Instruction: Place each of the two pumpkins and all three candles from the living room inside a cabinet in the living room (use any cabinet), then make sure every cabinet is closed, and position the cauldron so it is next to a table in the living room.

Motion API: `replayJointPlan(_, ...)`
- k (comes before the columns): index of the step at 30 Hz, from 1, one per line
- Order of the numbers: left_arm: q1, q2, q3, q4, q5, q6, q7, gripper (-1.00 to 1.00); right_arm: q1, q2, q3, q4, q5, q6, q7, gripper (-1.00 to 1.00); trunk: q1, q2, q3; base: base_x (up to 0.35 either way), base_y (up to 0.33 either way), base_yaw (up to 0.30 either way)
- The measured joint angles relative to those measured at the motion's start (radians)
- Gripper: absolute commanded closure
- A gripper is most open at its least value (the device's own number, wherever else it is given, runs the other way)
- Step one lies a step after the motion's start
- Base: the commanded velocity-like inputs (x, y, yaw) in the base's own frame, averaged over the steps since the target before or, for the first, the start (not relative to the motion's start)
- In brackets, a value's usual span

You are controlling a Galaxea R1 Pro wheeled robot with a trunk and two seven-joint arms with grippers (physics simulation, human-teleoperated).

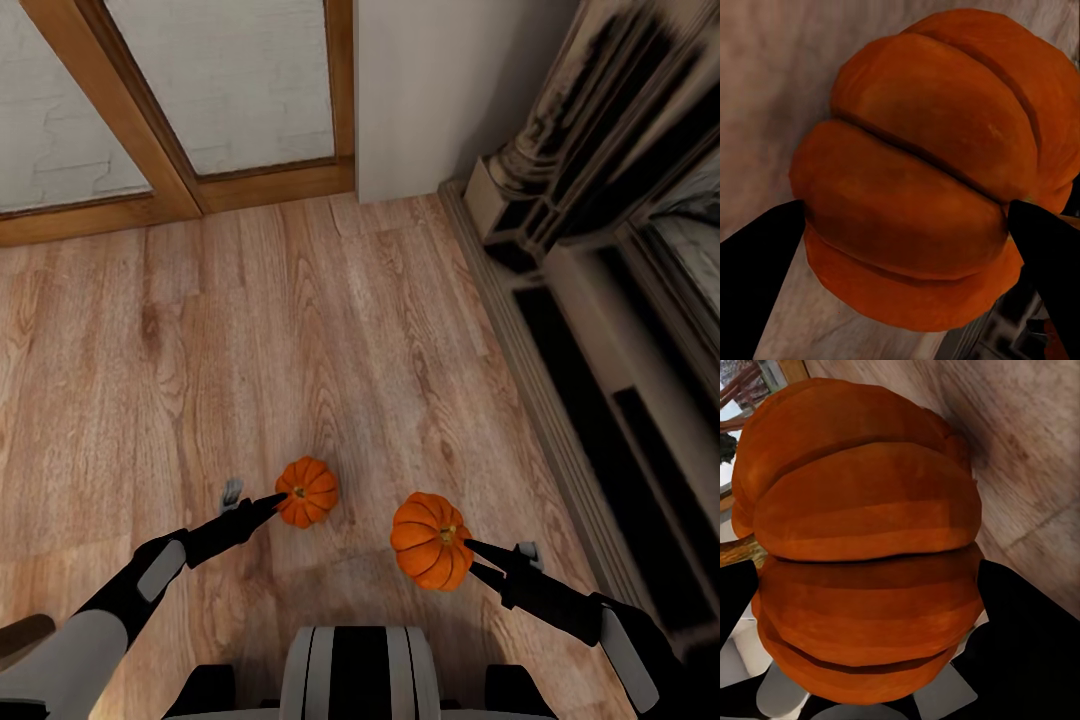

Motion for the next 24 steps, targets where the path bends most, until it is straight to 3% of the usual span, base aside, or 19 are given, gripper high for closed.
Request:
replayJointPlan(9,0.000,-0.002,0.002,-0.070,-0.001,0.006,-0.023,1.00,0.000,0.000,0.000,0.000,0.000,0.000,0.000,1.00,0.000,0.000,0.000,0.000,0.000,0.000)
replayJointPlan(24,0.000,-0.002,0.002,-0.140,0.005,0.031,-0.021,1.00,0.000,0.000,-0.002,0.000,-0.002,0.003,0.001,1.00,-0.007,0.003,0.058,0.000,0.000,0.000)
